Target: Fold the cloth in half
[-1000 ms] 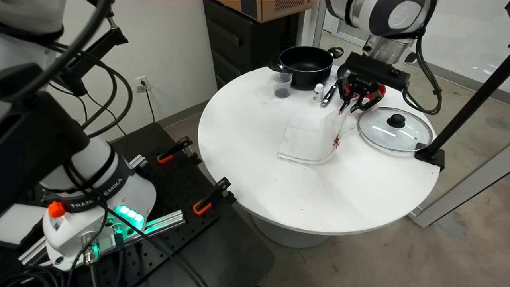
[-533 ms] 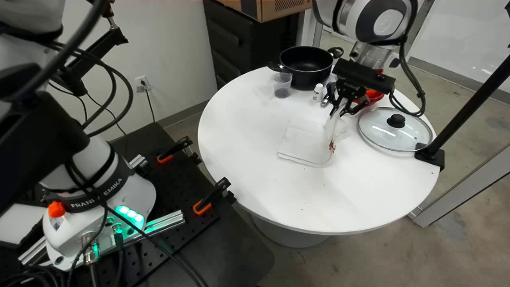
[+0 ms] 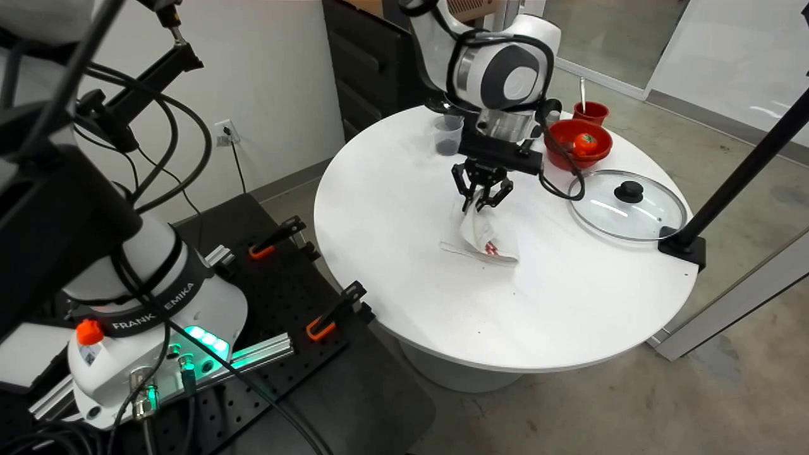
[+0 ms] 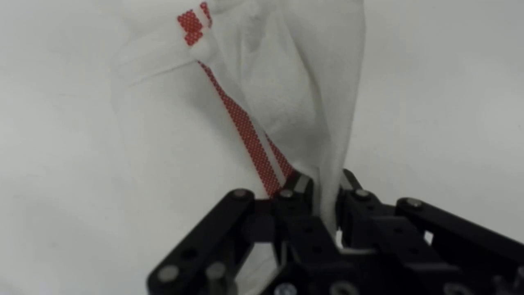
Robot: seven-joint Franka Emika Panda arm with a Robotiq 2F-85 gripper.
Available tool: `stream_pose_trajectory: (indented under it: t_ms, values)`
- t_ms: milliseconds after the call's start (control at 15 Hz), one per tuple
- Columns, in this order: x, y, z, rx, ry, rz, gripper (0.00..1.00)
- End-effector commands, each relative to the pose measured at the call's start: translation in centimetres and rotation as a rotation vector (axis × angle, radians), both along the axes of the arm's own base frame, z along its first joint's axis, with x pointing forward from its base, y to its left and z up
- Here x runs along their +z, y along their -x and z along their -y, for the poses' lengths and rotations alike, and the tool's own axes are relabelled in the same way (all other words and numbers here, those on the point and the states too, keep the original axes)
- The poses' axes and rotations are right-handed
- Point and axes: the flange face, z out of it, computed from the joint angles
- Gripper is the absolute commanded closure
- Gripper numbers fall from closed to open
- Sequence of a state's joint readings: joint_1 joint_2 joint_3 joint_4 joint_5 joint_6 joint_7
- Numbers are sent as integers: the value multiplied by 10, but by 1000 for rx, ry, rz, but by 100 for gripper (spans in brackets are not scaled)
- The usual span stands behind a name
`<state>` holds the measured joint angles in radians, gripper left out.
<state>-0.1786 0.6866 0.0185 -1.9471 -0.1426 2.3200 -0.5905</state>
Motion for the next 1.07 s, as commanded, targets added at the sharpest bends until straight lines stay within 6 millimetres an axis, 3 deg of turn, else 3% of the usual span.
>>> stream_pose_trajectory:
  t_ms: [0, 600, 733, 867, 933, 1000]
  values:
    - [1, 32, -15, 64, 22, 27, 65]
    - [5, 52, -10, 53, 3, 23, 2]
    - [8, 51, -9, 43, -11, 22, 0]
    - [11, 47, -8, 30, -35, 25, 26]
    - [13, 44, -7, 21, -53, 29, 27]
    - [15, 41, -7, 14, -61, 33, 35]
